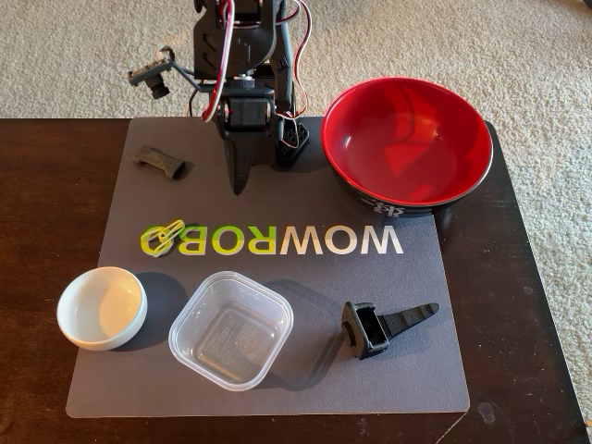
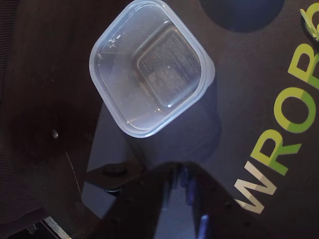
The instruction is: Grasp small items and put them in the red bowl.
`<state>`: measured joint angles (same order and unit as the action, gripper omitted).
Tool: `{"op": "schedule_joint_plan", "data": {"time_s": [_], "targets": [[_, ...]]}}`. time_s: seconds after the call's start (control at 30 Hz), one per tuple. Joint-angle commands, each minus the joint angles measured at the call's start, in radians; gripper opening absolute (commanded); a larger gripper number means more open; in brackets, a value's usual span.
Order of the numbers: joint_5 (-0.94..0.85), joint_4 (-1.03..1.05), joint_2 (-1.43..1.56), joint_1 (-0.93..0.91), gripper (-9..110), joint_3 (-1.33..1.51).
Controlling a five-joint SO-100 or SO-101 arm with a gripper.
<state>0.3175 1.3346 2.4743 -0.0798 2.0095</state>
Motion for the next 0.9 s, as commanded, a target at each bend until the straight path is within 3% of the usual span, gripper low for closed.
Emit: {"op": "schedule_joint_plan", "data": {"time_s": [0.0,0.87], "targets": [[0.021,-0.018,0.052,0.003,0,0.064],[0.067,-0.009,0.086,0.026,0,0.067]]}}
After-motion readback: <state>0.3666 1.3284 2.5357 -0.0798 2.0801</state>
